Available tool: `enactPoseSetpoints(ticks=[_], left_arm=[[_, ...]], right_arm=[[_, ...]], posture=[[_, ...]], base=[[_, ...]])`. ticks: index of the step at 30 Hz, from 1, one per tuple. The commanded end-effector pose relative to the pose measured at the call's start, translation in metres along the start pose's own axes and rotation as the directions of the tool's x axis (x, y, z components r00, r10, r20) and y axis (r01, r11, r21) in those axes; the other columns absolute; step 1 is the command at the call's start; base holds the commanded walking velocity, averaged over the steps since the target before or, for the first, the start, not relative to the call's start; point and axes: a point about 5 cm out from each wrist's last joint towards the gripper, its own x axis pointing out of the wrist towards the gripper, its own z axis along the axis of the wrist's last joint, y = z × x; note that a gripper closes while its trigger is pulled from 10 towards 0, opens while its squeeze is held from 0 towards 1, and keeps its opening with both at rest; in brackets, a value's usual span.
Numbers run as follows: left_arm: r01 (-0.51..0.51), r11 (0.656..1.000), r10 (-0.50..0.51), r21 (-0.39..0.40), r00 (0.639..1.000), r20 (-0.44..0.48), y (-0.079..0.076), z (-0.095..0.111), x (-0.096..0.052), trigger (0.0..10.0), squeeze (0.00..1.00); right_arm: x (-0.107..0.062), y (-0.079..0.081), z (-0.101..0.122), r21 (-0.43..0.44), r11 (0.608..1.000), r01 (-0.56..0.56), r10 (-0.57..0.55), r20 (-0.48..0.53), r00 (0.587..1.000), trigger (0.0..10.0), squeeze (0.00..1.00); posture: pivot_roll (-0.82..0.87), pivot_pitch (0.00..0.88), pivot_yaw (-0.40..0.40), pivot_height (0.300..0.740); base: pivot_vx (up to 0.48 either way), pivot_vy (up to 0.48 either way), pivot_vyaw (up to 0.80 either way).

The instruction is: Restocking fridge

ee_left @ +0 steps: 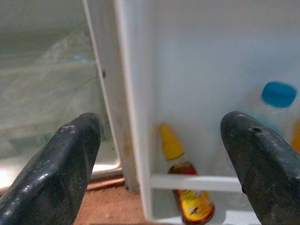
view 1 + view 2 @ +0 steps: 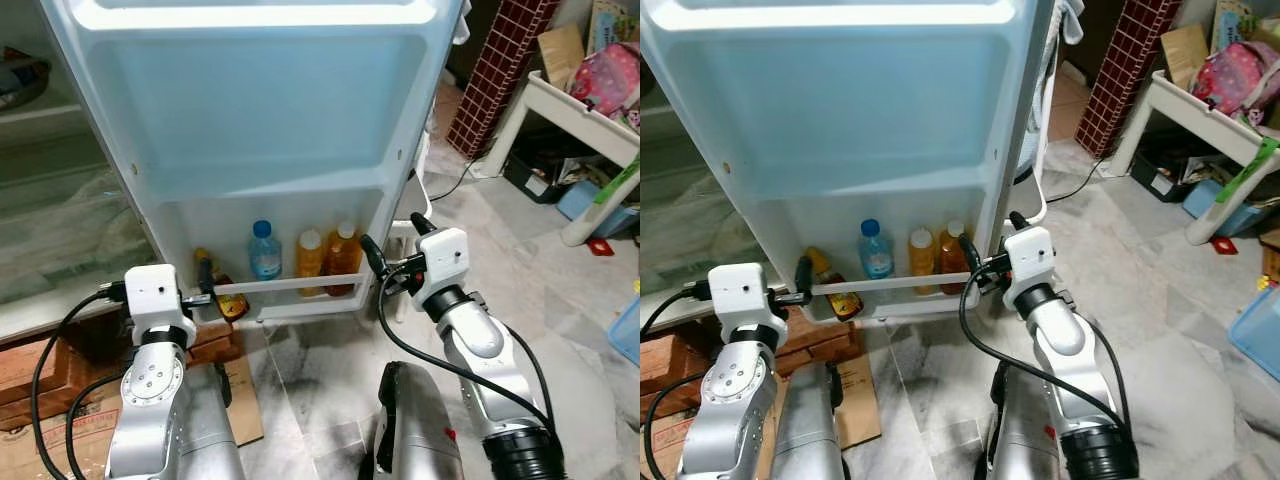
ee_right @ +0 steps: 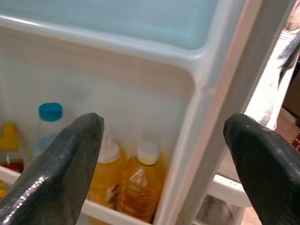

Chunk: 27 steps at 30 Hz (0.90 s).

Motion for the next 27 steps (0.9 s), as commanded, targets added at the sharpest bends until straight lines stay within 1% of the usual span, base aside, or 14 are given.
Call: enactPoseSetpoints(ticks=[1,2,3,5,6,7,8,10,11,14,17,19,23,27], left_arm=[[-0.02,1.0,0.02,0.01,0.999,-0.035,0.003,-0.005,-0.001,10.0,0.0],[-0.02,1.0,0.02,0.006,0.999,-0.04,0.003,-0.006,-0.001,10.0,0.0],[-0.003,0.999,0.0,-0.039,0.997,-0.083,0.002,-0.01,-0.002,10.0,0.0],[0.022,0.998,-0.03,-0.059,0.99,-0.136,-0.001,-0.015,-0.001,10.0,0.0],[0.022,0.998,-0.03,-0.059,0.99,-0.136,-0.001,-0.015,-0.001,10.0,0.0],[0.05,0.993,-0.072,-0.112,0.977,-0.203,-0.005,-0.023,0.0,10.0,0.0],[0.059,0.991,-0.088,-0.118,0.962,-0.259,-0.008,-0.029,0.002,10.0,0.0],[0.063,0.989,-0.104,-0.135,0.943,-0.317,-0.011,-0.035,0.004,10.0,0.0],[0.079,0.981,-0.135,-0.178,0.936,-0.325,-0.016,-0.035,0.007,10.0,0.0],[0.121,0.974,-0.183,-0.193,0.92,-0.347,-0.024,-0.036,0.012,10.0,0.0],[0.152,0.97,-0.223,-0.189,0.868,-0.444,-0.033,-0.047,0.014,10.0,0.0],[0.153,0.968,-0.227,-0.198,0.869,-0.439,-0.034,-0.047,0.014,10.0,0.0],[0.147,0.976,-0.21,-0.163,0.836,-0.507,-0.034,-0.059,0.017,10.0,0.0],[0.127,0.976,-0.202,-0.178,0.836,-0.51,-0.035,-0.06,0.022,10.0,0.0]], right_arm=[[0.001,0.0,-0.003,0.001,1.0,-0.005,0.005,-0.024,1.0,10.0,0.0],[0.001,0.0,-0.003,0.001,1.0,-0.007,0.007,-0.027,1.0,10.0,0.0],[0.001,0.0,-0.003,0.001,1.0,-0.008,0.008,-0.03,1.0,10.0,0.0],[0.001,-0.001,-0.003,0.0,1.0,-0.009,0.009,-0.031,0.999,10.0,0.0],[0.001,-0.001,-0.003,0.0,1.0,-0.009,0.009,-0.031,0.999,10.0,0.0],[0.001,-0.001,-0.003,0.003,1.0,-0.007,0.007,-0.034,0.999,10.0,0.0],[0.001,-0.001,-0.003,0.005,1.0,-0.006,0.007,-0.034,0.999,10.0,0.0],[0.0,0.0,-0.002,0.006,1.0,-0.006,0.006,-0.033,0.999,10.0,0.0],[-0.001,0.0,0.001,0.007,1.0,-0.007,0.007,-0.029,1.0,10.0,0.0],[-0.001,0.0,0.003,0.011,1.0,-0.007,0.007,-0.027,1.0,10.0,0.0],[-0.01,0.002,0.006,0.03,0.999,-0.015,0.016,-0.031,0.999,10.0,0.0],[-0.012,0.003,0.007,0.034,0.999,-0.02,0.021,-0.031,0.999,10.0,0.0],[-0.025,0.005,0.006,0.048,0.998,-0.031,0.034,-0.057,0.998,10.0,0.0],[-0.033,0.007,0.007,0.054,0.997,-0.049,0.053,-0.072,0.996,10.0,0.0]], posture=[[0.05,0.05,-0.041,0.511],[0.05,0.05,-0.041,0.511],[0.05,0.053,-0.041,0.511],[0.05,0.053,-0.041,0.511],[0.05,0.053,-0.041,0.511],[0.04,0.063,-0.043,0.511],[0.04,0.064,-0.043,0.511],[0.03,0.074,-0.041,0.511],[0.02,0.081,-0.039,0.511],[0.01,0.09,-0.036,0.511],[-0.02,0.123,-0.02,0.511],[-0.02,0.126,-0.02,0.511],[-0.05,0.171,-0.021,0.511],[-0.07,0.199,-0.024,0.506]], base=[[0.0,0.0,0.0],[0.0,0.0,0.0],[0.0,0.0,0.0],[0.0,0.0,0.0],[0.0,0.0,0.0],[0.0,0.0,0.0],[0.0,0.0,0.0],[0.0,0.0,0.0],[0.0,0.0,0.0],[0.0,0.0,0.0],[0.0,0.0,0.0],[0.0,0.0,0.0],[0.0,0.0,0.0],[0.0,0.0,0.0]])
